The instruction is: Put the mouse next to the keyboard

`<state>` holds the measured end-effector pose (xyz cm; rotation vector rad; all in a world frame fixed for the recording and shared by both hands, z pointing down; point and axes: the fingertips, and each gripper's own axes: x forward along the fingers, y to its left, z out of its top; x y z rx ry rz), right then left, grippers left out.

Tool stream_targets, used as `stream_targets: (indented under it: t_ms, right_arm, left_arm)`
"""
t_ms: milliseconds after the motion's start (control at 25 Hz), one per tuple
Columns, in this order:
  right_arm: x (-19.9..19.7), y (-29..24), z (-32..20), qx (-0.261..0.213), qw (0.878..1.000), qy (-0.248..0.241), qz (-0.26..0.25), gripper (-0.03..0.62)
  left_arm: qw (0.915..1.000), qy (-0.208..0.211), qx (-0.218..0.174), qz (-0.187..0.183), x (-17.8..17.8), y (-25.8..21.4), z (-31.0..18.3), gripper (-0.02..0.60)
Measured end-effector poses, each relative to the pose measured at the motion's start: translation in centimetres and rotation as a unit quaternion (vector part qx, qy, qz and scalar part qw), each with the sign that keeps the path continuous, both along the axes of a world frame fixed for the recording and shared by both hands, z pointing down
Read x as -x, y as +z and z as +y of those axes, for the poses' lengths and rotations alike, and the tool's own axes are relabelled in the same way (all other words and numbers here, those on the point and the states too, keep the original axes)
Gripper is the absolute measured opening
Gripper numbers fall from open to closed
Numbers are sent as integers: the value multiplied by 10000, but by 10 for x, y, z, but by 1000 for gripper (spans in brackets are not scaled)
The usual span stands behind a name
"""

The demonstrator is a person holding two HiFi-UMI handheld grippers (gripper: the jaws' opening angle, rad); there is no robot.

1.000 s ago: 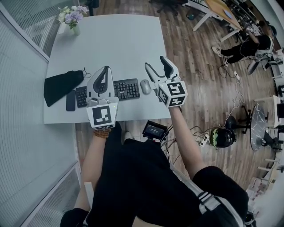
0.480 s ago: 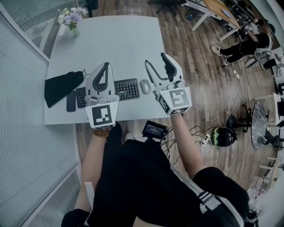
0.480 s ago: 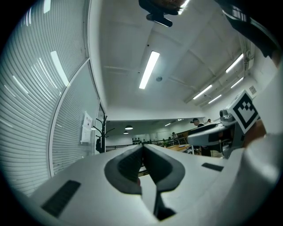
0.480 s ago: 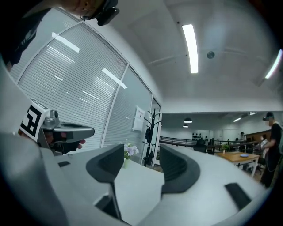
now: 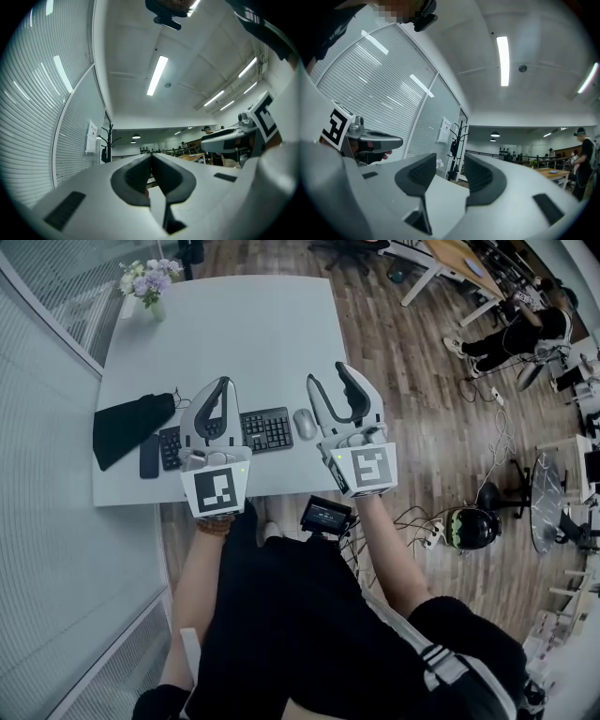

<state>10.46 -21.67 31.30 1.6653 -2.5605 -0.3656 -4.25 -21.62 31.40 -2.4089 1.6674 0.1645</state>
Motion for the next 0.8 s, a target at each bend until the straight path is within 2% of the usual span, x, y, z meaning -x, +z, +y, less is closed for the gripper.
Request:
stream_targets:
  t_ms: [280, 400, 800]
  right_arm:
    - [3, 10, 4, 27, 9999, 110, -61, 151]
    - [3, 10, 4, 4, 9999, 128, -99, 114]
    - [4, 23, 6, 121, 9998, 153, -71, 83]
  left_arm:
    - [10000, 15, 39, 4, -1, 6, -1, 9]
    - [10000, 30, 50, 1, -3, 7, -1, 9]
    - [9999, 55, 103, -46, -5, 13, 4, 9]
